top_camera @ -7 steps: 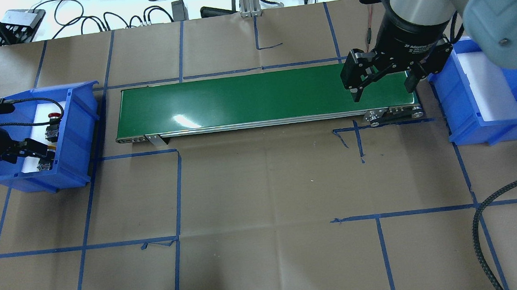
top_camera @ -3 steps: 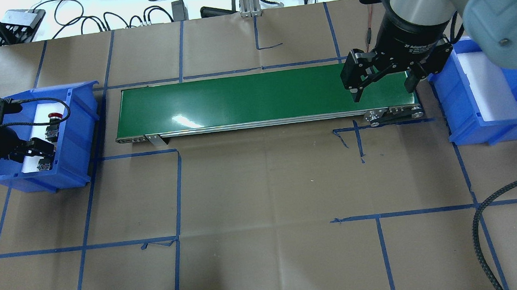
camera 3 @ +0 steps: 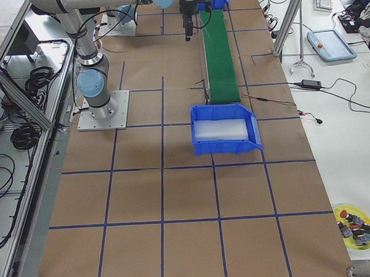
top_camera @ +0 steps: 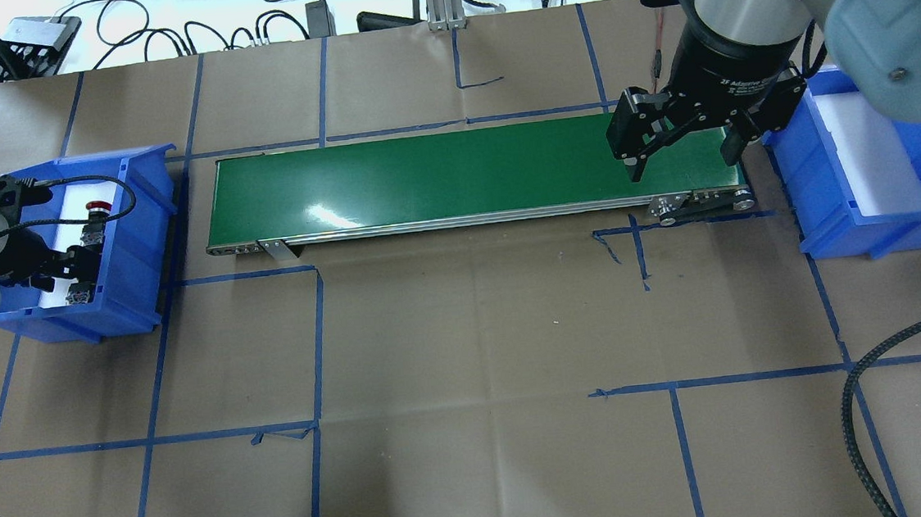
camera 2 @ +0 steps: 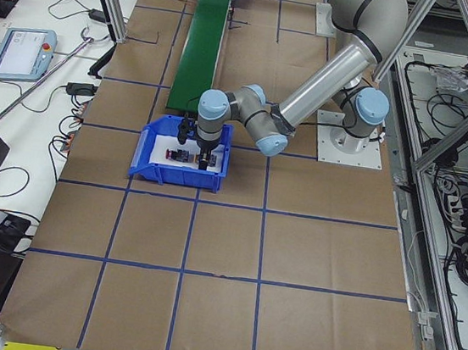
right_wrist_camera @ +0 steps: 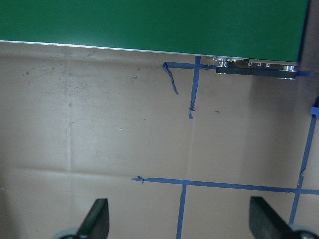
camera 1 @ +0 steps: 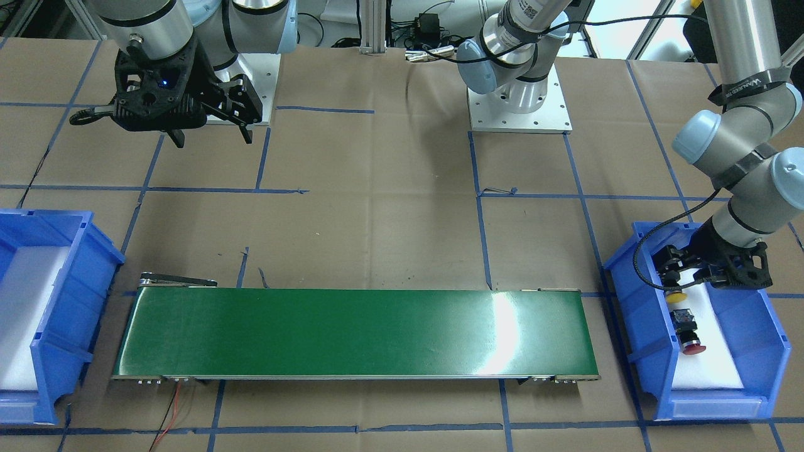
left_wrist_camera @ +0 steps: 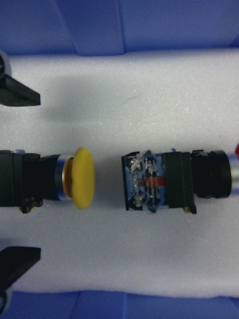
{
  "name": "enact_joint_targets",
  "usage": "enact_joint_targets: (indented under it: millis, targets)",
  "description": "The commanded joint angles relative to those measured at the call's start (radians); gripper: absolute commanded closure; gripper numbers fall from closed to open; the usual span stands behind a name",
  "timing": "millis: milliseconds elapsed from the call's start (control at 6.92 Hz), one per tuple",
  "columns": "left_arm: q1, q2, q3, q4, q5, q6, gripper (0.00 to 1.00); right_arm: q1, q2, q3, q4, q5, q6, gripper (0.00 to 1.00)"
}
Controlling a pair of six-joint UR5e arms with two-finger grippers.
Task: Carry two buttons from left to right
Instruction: 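Close the left gripper on the yellow button and lift it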
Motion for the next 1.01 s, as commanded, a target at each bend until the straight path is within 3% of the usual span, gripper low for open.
enact_joint_targets:
  millis: [0, 144, 289, 433, 578, 867]
  targets:
    - [0.000, -0.009, -0.001, 0.013, 0.002, 0.001, 0.01, 0.000, 0.000, 0.000, 0.000, 0.000, -0.001, 0.00]
    - [0.000, -0.018, 0.002, 0.013, 0.003, 0.004, 0.23, 0.000, -0.002, 0.000, 0.000, -0.002, 0.000, 0.00]
    - [0.000, -0.018, 0.012, 0.013, 0.006, 0.005, 0.60, 0.000, 0.000, 0.000, 0.000, -0.002, -0.001, 0.00]
    - [0.000, -0.015, 0.013, 0.011, 0.007, 0.004, 0.82, 0.000, 0.000, 0.000, 0.000, -0.002, -0.001, 0.00]
    - [0.000, -0.009, 0.015, 0.011, 0.005, 0.002, 0.93, 0.000, 0.000, 0.000, 0.000, -0.002, -0.001, 0.00]
    - [-0.006, 0.038, 0.080, -0.050, 0.003, 0.005, 0.97, 0.000, 0.000, 0.000, 0.000, -0.002, -0.001, 0.00]
